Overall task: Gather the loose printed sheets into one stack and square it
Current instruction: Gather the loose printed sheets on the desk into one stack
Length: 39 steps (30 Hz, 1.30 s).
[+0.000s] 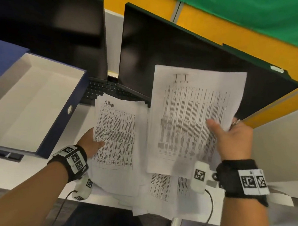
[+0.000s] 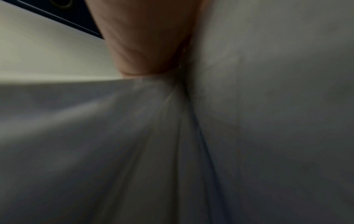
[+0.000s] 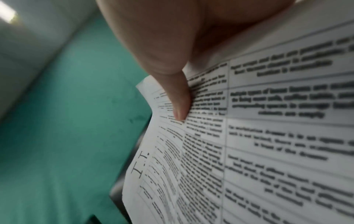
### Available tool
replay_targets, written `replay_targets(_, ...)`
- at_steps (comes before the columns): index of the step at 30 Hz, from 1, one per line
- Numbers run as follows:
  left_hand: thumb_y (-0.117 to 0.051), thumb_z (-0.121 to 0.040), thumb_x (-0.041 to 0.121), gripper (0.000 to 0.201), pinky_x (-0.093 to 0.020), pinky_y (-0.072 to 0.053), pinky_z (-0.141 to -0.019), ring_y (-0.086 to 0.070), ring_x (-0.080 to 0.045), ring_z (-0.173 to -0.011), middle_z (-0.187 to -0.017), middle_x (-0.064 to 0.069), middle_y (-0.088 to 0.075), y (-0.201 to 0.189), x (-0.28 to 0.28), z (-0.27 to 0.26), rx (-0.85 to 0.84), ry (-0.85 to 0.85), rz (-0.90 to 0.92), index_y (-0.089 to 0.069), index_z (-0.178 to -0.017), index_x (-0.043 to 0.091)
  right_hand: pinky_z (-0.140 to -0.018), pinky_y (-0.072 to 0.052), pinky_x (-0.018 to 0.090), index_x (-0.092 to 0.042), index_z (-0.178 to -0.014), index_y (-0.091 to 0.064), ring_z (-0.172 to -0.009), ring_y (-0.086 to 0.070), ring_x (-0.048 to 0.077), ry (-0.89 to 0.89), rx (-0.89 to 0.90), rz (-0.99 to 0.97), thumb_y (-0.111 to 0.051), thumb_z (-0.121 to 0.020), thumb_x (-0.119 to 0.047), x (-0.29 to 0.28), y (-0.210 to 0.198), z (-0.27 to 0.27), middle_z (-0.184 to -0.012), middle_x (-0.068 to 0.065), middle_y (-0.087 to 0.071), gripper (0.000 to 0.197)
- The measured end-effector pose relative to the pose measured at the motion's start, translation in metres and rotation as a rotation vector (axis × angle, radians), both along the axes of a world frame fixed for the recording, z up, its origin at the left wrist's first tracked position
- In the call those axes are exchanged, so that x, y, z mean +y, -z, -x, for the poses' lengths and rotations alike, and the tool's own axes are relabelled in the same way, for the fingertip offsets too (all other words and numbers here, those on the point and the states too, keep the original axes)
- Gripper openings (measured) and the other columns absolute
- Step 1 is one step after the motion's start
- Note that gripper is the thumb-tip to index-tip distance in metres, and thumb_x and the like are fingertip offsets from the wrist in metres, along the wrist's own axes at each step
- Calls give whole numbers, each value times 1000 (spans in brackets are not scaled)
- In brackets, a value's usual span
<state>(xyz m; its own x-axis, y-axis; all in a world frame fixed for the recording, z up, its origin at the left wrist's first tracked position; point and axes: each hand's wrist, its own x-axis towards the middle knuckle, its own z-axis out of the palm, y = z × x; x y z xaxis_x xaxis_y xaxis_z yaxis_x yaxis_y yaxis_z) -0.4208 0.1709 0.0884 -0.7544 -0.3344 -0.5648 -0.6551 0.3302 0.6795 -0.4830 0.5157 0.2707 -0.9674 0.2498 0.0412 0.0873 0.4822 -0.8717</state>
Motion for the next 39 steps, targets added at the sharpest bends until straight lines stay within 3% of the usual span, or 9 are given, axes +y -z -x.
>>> replay_targets(4,-56,-98,24,41,-35,-55,-71,-63,-30,-101,-130,-9,-58,1,10,-4,-64,16,-79,-38,-135,21,-63,-53,8,-13,-113,-70,-76,-67,-8,-101,-71,80,-76,-82,-12,-38,29,19,-97,-11,-68,31)
replay_targets(8,-37,-105,37,48,-36,-43,-99,-52,-35,-124,-143,-17,-49,4,11,-6,-73,-4,-13,-34,-143,9,-92,-55,34,-13,-122,-61,-101,-68,18,-109,-318,34,-76,-82,-17,-85,117,35,-118,2,-69,43)
replay_targets(13,-23,-101,58,67,-43,-41,-107,-55,-35,-124,-138,-20,-55,-6,7,-4,-167,-61,-127,-44,-142,10,-111,-33,37,-4,-148,-29,-133,-44,33,-175,-591,-395,-54,-96,-27,-113,191,31,-148,15,-43,62)
replay_targets(16,-47,-101,41,66,-36,-40,-101,-50,-34,-128,-148,-16,-44,-5,14,-1,-184,-21,-85,-18,-151,9,-114,-32,36,-5,-150,-28,-138,-38,31,-337,-611,-399,-50,-97,-28,-128,204,16,-153,11,-35,61)
replay_targets(25,-57,-97,8,39,-18,-50,-90,-60,-7,-112,-130,6,-58,-36,15,-23,205,-171,-224,-46,-131,26,-108,-42,39,-14,-145,-37,-128,-51,21,-326,-555,-95,-78,-75,-44,-92,197,3,-144,1,-49,87)
replay_targets(28,-57,-97,9,41,-45,-47,-105,-61,-15,-120,-131,4,-65,-53,8,-40,308,-220,-372,-55,-134,27,-106,-44,39,-18,-149,-29,-122,-52,18,-237,-509,212,-88,-63,-30,-88,176,4,-135,0,-51,105)
replay_targets(33,-57,-97,10,22,-12,-54,-60,-71,-1,-86,-92,11,-76,-81,14,-39,537,-259,-373,-65,-108,26,-71,-55,35,-10,-87,-65,-63,-65,3,-353,-284,330,-79,-78,-6,-93,123,6,-69,-10,-67,17)
replay_targets(36,-68,-91,15,14,-23,-52,-69,-69,-10,-75,-89,2,-72,-95,14,-23,715,-254,-210,-66,-92,29,-80,-57,43,-15,-82,-68,-77,-65,17,-276,-81,213,-68,-87,-9,-93,98,25,-84,8,-71,7)
replay_targets(39,-74,-87,17,19,-22,-53,-78,-67,-4,-82,-92,6,-70,-106,21,-13,896,-275,-108,-70,-99,31,-84,-55,38,-22,-82,-59,-66,-65,-1,-162,-60,354,-53,-94,-8,-90,88,37,-81,-3,-61,20)
